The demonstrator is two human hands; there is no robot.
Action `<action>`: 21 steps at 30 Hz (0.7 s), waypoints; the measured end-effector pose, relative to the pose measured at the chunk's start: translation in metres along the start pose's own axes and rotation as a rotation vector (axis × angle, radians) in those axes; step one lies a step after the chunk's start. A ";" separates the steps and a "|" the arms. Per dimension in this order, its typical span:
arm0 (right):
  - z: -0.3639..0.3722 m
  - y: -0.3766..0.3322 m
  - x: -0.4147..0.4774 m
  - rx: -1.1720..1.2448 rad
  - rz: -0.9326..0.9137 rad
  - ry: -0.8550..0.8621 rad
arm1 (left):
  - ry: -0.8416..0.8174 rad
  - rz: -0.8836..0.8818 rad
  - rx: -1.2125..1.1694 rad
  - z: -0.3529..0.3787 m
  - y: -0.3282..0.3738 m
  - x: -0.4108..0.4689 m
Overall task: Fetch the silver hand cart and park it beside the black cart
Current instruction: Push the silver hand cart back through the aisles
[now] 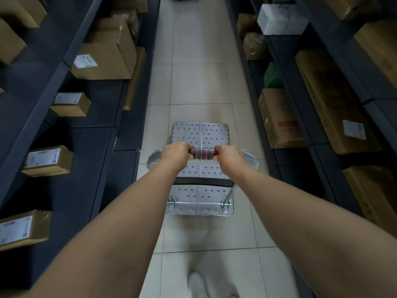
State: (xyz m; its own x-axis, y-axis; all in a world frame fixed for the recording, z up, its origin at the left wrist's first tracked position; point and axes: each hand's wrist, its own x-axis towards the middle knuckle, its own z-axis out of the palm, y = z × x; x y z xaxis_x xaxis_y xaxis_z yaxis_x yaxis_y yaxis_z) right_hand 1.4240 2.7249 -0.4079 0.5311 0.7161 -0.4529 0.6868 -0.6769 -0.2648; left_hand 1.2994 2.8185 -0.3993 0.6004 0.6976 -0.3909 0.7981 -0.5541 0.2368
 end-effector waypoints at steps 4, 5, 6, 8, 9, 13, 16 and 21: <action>-0.007 -0.021 0.025 -0.025 -0.032 0.026 | 0.033 -0.021 -0.027 -0.015 -0.017 0.026; -0.009 -0.025 0.031 -0.023 -0.039 0.031 | 0.041 -0.021 -0.027 -0.019 -0.020 0.033; -0.010 -0.029 0.038 -0.020 -0.041 0.031 | 0.046 -0.017 -0.030 -0.022 -0.023 0.039; -0.014 -0.036 0.050 -0.019 -0.035 0.020 | 0.044 -0.011 -0.044 -0.028 -0.027 0.050; -0.016 -0.038 0.056 -0.015 -0.032 0.016 | 0.041 -0.014 -0.048 -0.031 -0.028 0.056; -0.023 -0.046 0.082 -0.010 -0.051 0.026 | 0.044 -0.015 -0.038 -0.042 -0.034 0.081; -0.030 -0.050 0.100 -0.022 -0.072 0.009 | 0.042 -0.025 -0.018 -0.051 -0.035 0.097; -0.043 -0.052 0.132 -0.043 -0.091 0.011 | 0.025 -0.043 0.013 -0.068 -0.030 0.128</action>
State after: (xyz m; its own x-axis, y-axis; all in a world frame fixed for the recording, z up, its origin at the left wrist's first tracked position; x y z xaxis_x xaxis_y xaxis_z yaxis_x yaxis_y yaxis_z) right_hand 1.4800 2.8617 -0.4173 0.4707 0.7762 -0.4195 0.7528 -0.6013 -0.2678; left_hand 1.3556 2.9547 -0.3962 0.5664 0.7321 -0.3785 0.8228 -0.5288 0.2084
